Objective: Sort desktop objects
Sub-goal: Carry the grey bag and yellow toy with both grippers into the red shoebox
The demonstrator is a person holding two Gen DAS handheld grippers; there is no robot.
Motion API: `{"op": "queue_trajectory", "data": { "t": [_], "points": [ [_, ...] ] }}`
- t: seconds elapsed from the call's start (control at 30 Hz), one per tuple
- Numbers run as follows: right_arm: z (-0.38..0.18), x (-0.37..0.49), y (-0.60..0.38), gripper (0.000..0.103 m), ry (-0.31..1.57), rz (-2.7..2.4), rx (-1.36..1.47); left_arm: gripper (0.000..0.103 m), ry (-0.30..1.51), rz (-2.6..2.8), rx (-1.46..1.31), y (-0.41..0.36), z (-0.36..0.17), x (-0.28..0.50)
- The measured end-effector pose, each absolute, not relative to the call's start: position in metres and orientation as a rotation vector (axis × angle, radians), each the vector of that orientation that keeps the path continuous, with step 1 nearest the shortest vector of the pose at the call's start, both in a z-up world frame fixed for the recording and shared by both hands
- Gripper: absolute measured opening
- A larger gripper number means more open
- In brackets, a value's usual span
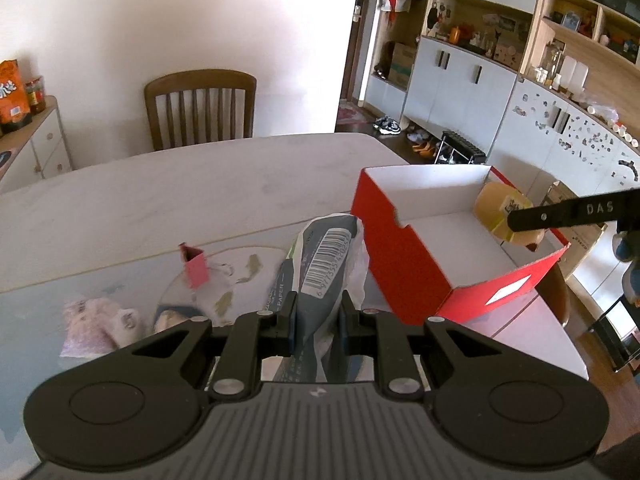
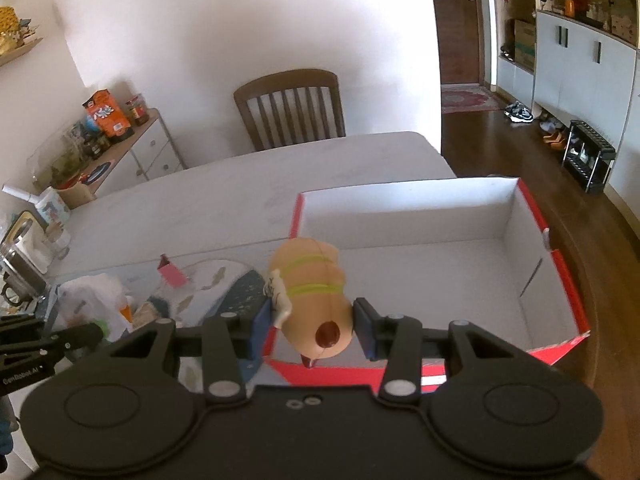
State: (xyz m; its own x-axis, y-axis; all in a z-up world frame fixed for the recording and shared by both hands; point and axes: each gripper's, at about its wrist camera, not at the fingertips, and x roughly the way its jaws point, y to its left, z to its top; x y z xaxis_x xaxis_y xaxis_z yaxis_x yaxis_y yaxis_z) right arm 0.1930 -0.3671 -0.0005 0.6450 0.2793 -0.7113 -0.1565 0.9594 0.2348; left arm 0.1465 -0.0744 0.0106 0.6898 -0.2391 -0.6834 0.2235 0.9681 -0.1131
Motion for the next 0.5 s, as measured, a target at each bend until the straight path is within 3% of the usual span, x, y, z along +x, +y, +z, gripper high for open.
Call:
{"op": "queue_trajectory", "data": {
  "t": [0.5],
  "points": [
    [-0.019,0.221,-0.407,0.043,0.895,0.237,0.153,0.017,0.78,-0.354,0.027,-0.154,0.028,0.205]
  ]
}}
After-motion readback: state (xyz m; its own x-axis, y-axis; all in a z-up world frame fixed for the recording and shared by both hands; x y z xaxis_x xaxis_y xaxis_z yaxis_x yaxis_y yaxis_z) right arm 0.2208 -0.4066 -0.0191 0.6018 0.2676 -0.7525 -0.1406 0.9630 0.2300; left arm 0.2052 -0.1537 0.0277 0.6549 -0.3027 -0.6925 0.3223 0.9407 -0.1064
